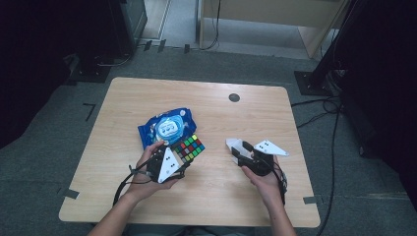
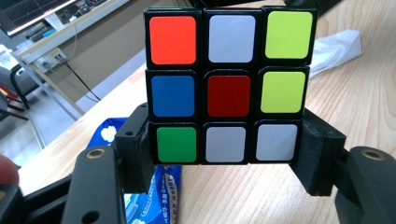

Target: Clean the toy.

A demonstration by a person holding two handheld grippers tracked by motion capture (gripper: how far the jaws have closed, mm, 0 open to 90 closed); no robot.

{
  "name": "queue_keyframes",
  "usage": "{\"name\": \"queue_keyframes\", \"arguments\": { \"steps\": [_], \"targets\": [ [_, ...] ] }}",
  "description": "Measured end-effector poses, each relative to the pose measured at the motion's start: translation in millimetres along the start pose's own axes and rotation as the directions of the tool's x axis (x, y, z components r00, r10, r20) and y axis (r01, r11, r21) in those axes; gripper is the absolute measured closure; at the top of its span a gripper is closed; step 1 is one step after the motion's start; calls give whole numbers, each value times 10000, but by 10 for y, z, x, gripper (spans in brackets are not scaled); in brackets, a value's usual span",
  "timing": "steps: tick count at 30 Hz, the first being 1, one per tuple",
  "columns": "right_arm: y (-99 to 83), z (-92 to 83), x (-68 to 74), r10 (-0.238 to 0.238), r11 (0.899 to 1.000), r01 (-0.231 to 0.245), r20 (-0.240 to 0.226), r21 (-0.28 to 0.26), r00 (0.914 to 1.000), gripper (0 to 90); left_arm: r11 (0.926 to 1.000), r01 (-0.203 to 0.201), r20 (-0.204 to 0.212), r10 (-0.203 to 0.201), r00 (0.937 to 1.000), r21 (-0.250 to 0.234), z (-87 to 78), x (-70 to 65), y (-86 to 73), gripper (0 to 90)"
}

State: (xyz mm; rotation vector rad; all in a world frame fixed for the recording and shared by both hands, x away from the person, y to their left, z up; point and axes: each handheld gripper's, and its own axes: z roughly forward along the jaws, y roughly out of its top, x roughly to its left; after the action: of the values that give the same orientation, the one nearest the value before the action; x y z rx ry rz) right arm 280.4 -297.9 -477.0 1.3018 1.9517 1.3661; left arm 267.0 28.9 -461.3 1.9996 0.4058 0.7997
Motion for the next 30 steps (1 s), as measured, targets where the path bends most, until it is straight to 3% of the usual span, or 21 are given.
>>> {"name": "queue_keyframes", "arguments": {
  "steps": [2,5,7,10,13,16,21,23,25,28,30],
  "targets": [
    [-59,4,-81,374,9986,-377,85,362,9993,514,10000,59,41,-59,10000,1,-13,2,-4,343],
    [-141,63,-135,425,9948,-494,779,887,9961,558,9998,184,89,-184,9998,-16,-16,-14,-15,343],
    [-216,128,-177,573,9866,-788,1494,1426,9871,567,9999,120,70,-120,9999,50,-18,-25,-17,343],
    [-290,175,-199,1147,9760,-1471,1947,1607,9741,545,9999,147,58,-148,9999,22,-24,-33,-15,343],
    [-301,206,-156,1520,9681,-1862,1976,1680,9684,557,9998,183,47,-183,9998,-29,-28,-35,-19,343],
    [-326,256,-129,1493,9616,-1943,2249,1938,9629,563,9998,207,58,-207,9998,-22,-29,-32,-25,343],
    [-330,261,-101,1201,9647,-1750,2627,1969,9574,646,9996,279,260,-278,9993,-34,-29,-36,-30,343],
    [-343,260,-83,830,9697,-1427,2818,1983,9559,708,9995,314,326,-314,9990,-4,-22,-45,-34,344],
    [-361,259,-77,678,9740,-1223,2701,1905,9605,784,9994,352,365,-352,9987,12,-13,-53,-37,343],
    [-370,253,-94,1102,9706,-1555,2349,1837,9657,875,9991,424,447,-426,9981,55,-8,-54,-41,343],
    [-366,242,-115,1409,9659,-1836,2245,1826,9642,889,9990,437,457,-440,9980,80,-6,-52,-42,343]
  ]
}}
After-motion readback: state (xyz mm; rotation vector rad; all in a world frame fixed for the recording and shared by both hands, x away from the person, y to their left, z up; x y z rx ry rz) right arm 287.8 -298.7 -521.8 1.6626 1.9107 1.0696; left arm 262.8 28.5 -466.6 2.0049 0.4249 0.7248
